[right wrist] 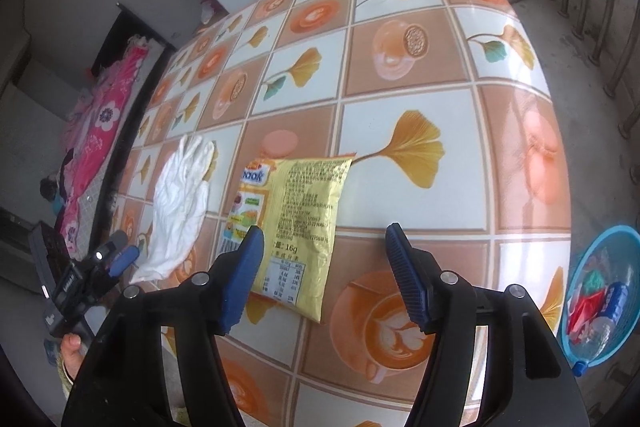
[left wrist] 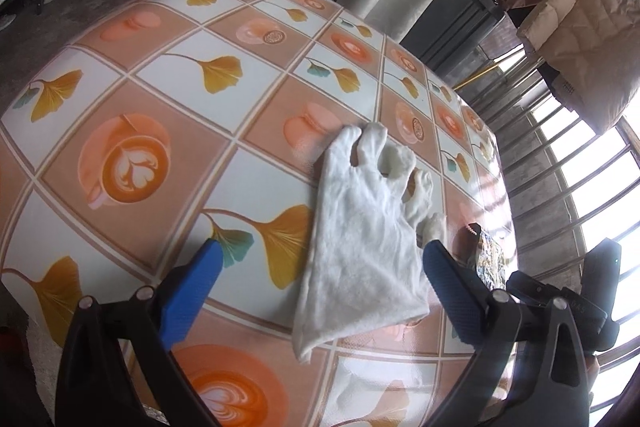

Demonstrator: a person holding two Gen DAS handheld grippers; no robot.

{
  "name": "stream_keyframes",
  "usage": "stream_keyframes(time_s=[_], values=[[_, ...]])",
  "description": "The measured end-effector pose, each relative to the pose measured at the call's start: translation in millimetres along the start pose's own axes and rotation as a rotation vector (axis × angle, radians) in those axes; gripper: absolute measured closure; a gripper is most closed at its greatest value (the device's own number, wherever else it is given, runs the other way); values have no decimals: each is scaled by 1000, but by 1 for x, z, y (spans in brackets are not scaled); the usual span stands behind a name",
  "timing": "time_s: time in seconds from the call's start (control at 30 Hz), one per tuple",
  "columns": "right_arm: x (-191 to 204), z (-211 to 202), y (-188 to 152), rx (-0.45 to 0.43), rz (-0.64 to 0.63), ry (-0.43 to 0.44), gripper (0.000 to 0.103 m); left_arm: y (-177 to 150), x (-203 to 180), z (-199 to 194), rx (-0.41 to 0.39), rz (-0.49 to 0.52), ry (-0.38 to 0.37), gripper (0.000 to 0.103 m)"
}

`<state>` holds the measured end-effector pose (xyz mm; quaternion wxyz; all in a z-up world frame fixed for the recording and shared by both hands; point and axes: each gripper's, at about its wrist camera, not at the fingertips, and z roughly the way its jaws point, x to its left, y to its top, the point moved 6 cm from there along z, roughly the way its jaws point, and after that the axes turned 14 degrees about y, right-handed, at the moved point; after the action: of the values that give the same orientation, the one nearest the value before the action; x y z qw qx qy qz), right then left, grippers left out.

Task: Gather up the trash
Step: 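Grasp the white glove with the left tool while the right tool holds the packet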

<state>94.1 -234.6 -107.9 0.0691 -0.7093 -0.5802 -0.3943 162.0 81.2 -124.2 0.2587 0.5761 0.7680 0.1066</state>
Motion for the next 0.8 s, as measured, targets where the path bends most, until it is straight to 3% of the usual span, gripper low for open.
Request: stream_keyframes(time_s=[0.1,0.27,0.4,0.53,0.6,0.7,0.77,0.8], values=[[1,1,0,-1,-18,-16,42,-2,-7,4,-4,57,43,5],[3,4,-1,-10,-48,-37,41,-10,-38,10,-46,287,59,7],[9,9,-4,-21,-100,-68,52,-15,-49,20,-85,404,154,27],[15,14,-8,-24,-197,-159,63,-19,-56,21,-122,453,199,44],[16,16,-10,-12,-211,-166,78,-19,-54,19,-129,479,209,52],[15,16,-10,-10,-234,-196,91,-19,-54,17,-150,504,219,60],[14,16,-11,-15,-239,-203,94,-20,-58,16,-157,516,220,70],[14,16,-12,-17,-239,-198,95,-21,-60,17,-161,527,223,80]])
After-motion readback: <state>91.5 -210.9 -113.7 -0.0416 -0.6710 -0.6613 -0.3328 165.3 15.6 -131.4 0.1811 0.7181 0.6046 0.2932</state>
